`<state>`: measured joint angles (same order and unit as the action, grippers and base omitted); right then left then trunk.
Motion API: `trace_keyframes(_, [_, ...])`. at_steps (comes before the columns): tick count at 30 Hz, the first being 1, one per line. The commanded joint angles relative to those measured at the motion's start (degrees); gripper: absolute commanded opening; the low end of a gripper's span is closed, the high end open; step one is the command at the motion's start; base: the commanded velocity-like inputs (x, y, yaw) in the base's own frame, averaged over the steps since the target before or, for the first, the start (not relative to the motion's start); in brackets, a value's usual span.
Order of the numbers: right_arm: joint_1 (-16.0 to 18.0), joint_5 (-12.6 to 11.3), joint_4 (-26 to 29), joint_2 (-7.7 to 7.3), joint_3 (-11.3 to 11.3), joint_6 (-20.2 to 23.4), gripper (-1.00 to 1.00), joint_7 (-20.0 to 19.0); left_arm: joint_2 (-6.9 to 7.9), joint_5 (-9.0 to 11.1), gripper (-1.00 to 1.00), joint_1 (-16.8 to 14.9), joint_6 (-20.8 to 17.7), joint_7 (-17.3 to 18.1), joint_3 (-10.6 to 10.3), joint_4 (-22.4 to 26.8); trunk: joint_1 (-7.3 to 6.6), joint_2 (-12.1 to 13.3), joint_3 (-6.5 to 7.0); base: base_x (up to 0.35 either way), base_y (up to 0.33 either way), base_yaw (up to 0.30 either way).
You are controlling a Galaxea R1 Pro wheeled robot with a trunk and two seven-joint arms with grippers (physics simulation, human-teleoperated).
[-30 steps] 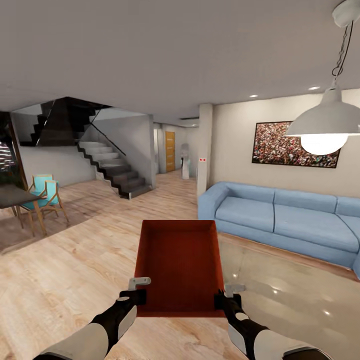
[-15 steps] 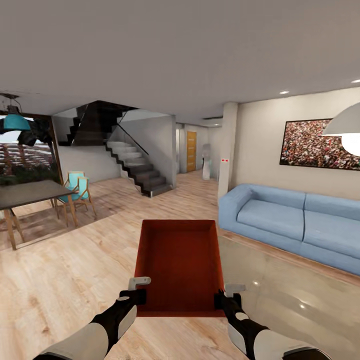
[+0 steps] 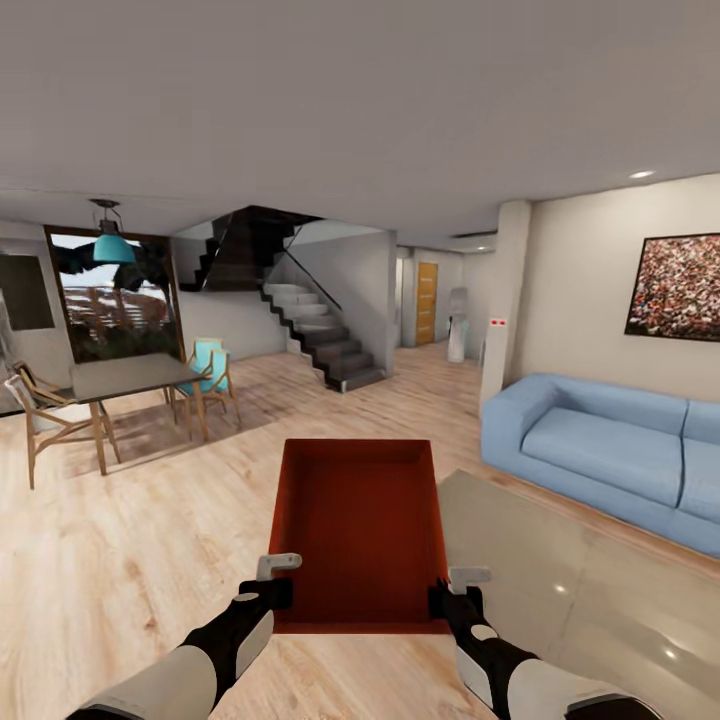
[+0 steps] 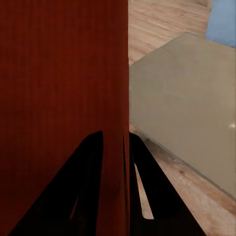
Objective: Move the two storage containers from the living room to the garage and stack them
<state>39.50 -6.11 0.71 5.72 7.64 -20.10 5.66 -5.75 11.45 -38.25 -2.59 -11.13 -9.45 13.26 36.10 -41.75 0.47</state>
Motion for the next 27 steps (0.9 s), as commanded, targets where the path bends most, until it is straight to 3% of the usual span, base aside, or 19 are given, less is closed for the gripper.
trace_keyframes(1, [0.0,-0.8,-0.7,0.0,-0.5,-0.3,-1.0,0.0,0.92,-0.7,-1.0,-0.1,3.4,-0.8,4.6,0.3,0.01,0.0,0.0,0.0,0.0,0.3])
trace_keyframes(27, [0.0,-0.8,-0.7,0.0,-0.5,-0.3,-1.0,0.0,0.92,-0.7,-1.0,-0.1,3.4,-0.8,4.6,0.3,0.01,0.0,0.0,0.0,0.0,0.3])
